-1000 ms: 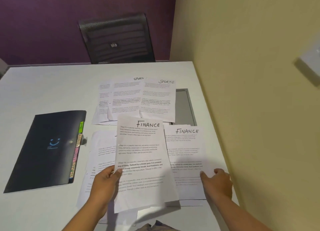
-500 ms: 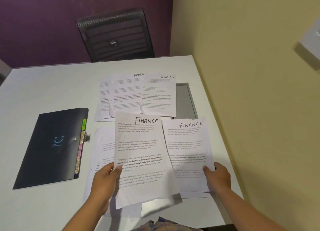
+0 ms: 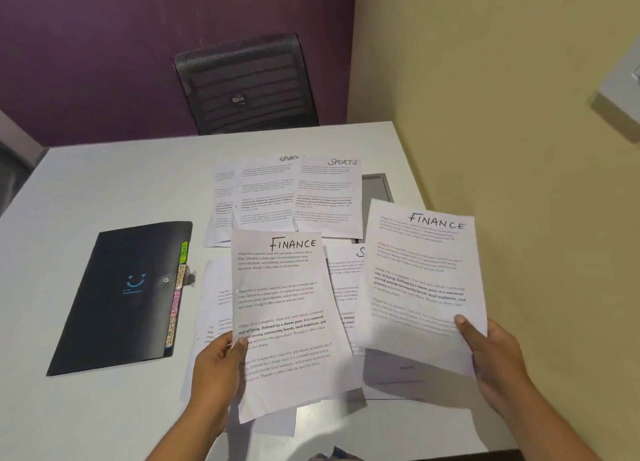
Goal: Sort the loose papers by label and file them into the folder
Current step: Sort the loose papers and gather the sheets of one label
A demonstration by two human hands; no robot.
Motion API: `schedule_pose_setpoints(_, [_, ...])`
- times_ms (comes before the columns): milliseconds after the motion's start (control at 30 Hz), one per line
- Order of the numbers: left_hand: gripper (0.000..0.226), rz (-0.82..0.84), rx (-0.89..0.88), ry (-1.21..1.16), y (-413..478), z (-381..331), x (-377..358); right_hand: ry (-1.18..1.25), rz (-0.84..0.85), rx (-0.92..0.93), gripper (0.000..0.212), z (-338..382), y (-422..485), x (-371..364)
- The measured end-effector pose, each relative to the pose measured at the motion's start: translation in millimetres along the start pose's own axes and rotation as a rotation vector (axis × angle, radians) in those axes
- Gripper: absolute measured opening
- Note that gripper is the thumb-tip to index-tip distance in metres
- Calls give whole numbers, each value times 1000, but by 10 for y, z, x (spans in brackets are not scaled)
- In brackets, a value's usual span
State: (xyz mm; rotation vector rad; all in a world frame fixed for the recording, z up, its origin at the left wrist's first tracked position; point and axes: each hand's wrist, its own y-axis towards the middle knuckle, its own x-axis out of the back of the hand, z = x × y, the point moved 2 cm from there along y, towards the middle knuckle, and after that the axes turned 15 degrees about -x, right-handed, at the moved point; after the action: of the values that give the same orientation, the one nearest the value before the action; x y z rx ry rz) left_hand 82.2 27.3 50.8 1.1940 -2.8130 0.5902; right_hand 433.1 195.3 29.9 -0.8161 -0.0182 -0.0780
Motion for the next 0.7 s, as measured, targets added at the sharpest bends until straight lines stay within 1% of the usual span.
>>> schedule_pose_setpoints(133, [17,25,8,-40,-30,-5,-13,-78,147,-1,28,-26,-295,-246])
schedule_pose_setpoints(267, [17,60,16,-79,-57,-60,13,-245,223,-25,19,-258,-530,-545])
schedule_pose_setpoints(367, [18,127,38,-107,-68,-72,64,-379,263,-59,19,-468,-636,-794])
schedule_pose_setpoints(467, [22,196,28,-63,-97,-95,154,-437,272,-108,23,-601,-720,-1025])
schedule_pose_setpoints(500, [22,204,27,-59,-103,-107,187,-465,285,-105,21,-626,-751,-1098])
schedule_pose_setpoints(567, [27,170,38,-73,-100,-153,248,-534,277,-71,17,-652,-819,-1217])
schedule_pose_setpoints(633, [42,119,98,-154,-59,-141,336,-545,245,-55,18,-668,-898,-1317])
schedule_pose_setpoints(667, [43,119,115,-213,-27,-126,384,-533,242,-53,19,-683,-933,-1359])
schedule_pose_setpoints(700, [39,155,106,-248,-1,-141,427,-527,245,-52,20,-692,-967,-1404])
